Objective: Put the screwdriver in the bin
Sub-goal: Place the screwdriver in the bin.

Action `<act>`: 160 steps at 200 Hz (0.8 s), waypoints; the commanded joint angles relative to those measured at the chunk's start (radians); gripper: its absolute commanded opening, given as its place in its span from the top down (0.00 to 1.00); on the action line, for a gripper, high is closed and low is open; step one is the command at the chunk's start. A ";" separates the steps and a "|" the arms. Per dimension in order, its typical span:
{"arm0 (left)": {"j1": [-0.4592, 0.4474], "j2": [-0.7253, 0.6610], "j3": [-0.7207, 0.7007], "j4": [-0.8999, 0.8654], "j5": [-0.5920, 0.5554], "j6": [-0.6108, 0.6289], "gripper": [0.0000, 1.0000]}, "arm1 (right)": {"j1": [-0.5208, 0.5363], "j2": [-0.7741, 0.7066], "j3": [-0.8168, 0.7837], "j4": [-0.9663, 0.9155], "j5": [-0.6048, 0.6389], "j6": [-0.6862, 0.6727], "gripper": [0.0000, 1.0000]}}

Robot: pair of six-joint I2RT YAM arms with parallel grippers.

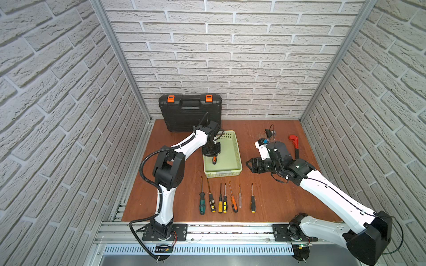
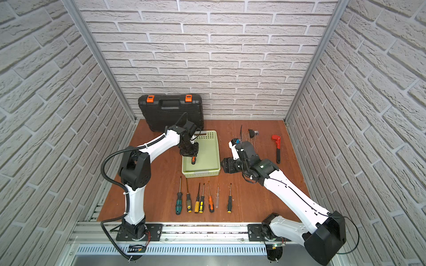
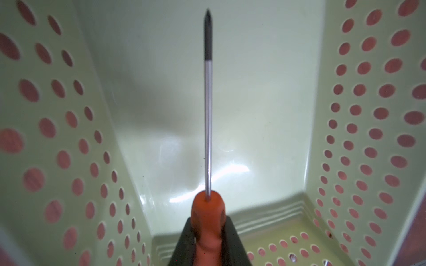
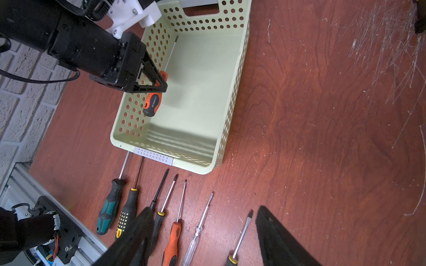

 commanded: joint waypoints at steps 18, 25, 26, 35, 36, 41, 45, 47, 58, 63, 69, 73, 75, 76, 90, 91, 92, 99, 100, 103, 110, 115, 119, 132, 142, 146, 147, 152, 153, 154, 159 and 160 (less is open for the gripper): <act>-0.017 0.041 -0.037 0.067 -0.025 -0.029 1.00 | 0.006 0.009 -0.024 -0.009 0.008 -0.013 0.28; -0.017 0.047 -0.046 0.081 -0.032 -0.033 1.00 | 0.006 0.006 -0.029 -0.014 0.009 -0.013 0.28; -0.017 0.047 -0.047 0.083 -0.034 -0.034 1.00 | 0.006 0.006 -0.029 -0.015 0.010 -0.014 0.28; -0.017 0.054 -0.054 0.092 -0.038 -0.037 1.00 | 0.005 0.001 -0.037 -0.021 0.011 -0.013 0.28; -0.018 0.055 -0.054 0.093 -0.038 -0.037 1.00 | 0.005 0.000 -0.037 -0.022 0.013 -0.013 0.28; -0.017 0.059 -0.055 0.097 -0.037 -0.037 1.00 | 0.006 -0.002 -0.040 -0.027 0.015 -0.013 0.28; -0.018 0.063 -0.055 0.099 -0.035 -0.036 1.00 | 0.005 -0.002 -0.043 -0.031 0.015 -0.013 0.28; -0.018 0.065 -0.055 0.098 -0.035 -0.036 1.00 | 0.006 -0.002 -0.044 -0.033 0.015 -0.012 0.28; -0.018 0.071 -0.057 0.102 -0.034 -0.032 1.00 | 0.006 -0.004 -0.056 -0.041 0.013 -0.010 0.28; -0.019 0.072 -0.060 0.105 -0.037 -0.031 1.00 | 0.006 -0.006 -0.061 -0.045 0.010 -0.008 0.28; -0.020 0.072 -0.064 0.109 -0.044 -0.030 1.00 | 0.006 -0.006 -0.068 -0.052 0.008 -0.005 0.28; -0.020 0.072 -0.067 0.112 -0.048 -0.031 1.00 | 0.005 -0.006 -0.073 -0.058 0.007 -0.005 0.28; -0.020 0.074 -0.069 0.114 -0.051 -0.031 1.00 | 0.006 -0.006 -0.075 -0.060 0.007 -0.005 0.28; -0.021 0.074 -0.070 0.114 -0.051 -0.031 1.00 | 0.006 -0.006 -0.076 -0.062 0.008 -0.004 0.28; -0.020 0.075 -0.074 0.123 -0.053 -0.033 0.97 | 0.005 -0.011 -0.093 -0.085 0.004 0.003 0.28; -0.020 0.075 -0.074 0.123 -0.053 -0.032 0.97 | 0.006 -0.013 -0.094 -0.086 0.004 0.004 0.28; -0.020 0.076 -0.074 0.123 -0.053 -0.032 0.97 | 0.005 -0.013 -0.096 -0.088 0.004 0.004 0.28; -0.020 0.076 -0.074 0.127 -0.050 -0.033 0.95 | 0.005 -0.022 -0.107 -0.091 0.001 0.011 0.28; -0.020 0.077 -0.074 0.128 -0.049 -0.033 0.95 | 0.006 -0.023 -0.108 -0.092 -0.001 0.012 0.28; -0.020 0.077 -0.074 0.130 -0.049 -0.033 0.94 | 0.005 -0.027 -0.114 -0.091 -0.004 0.014 0.28; -0.021 0.077 -0.074 0.133 -0.046 -0.033 0.88 | 0.005 -0.037 -0.127 -0.091 -0.010 0.022 0.28; -0.021 0.077 -0.074 0.135 -0.046 -0.034 0.80 | 0.006 -0.043 -0.136 -0.090 -0.013 0.028 0.28; -0.021 0.077 -0.074 0.137 -0.047 -0.035 0.74 | 0.006 -0.047 -0.141 -0.090 -0.015 0.032 0.28; -0.023 0.075 -0.062 0.124 -0.038 -0.046 0.66 | 0.006 -0.051 -0.152 -0.093 -0.022 0.041 0.27; -0.027 0.069 -0.050 0.112 -0.035 -0.046 0.61 | 0.005 -0.050 -0.153 -0.099 -0.029 0.047 0.28; -0.030 0.061 -0.048 0.112 -0.038 -0.045 0.60 | 0.006 -0.051 -0.153 -0.102 -0.029 0.050 0.28; -0.030 0.059 -0.048 0.111 -0.040 -0.045 0.59 | 0.006 -0.051 -0.153 -0.103 -0.029 0.050 0.28; -0.034 0.050 -0.048 0.110 -0.051 -0.044 0.57 | 0.005 -0.051 -0.153 -0.105 -0.030 0.053 0.28; -0.035 0.048 -0.048 0.110 -0.053 -0.043 0.57 | 0.004 -0.051 -0.153 -0.106 -0.030 0.054 0.28; -0.036 0.046 -0.048 0.110 -0.056 -0.042 0.56 | 0.005 -0.051 -0.154 -0.107 -0.031 0.054 0.28; -0.039 0.035 -0.048 0.109 -0.067 -0.039 0.55 | 0.006 -0.052 -0.154 -0.108 -0.032 0.057 0.28; -0.040 0.033 -0.049 0.109 -0.069 -0.040 0.54 | 0.007 -0.052 -0.153 -0.109 -0.032 0.057 0.28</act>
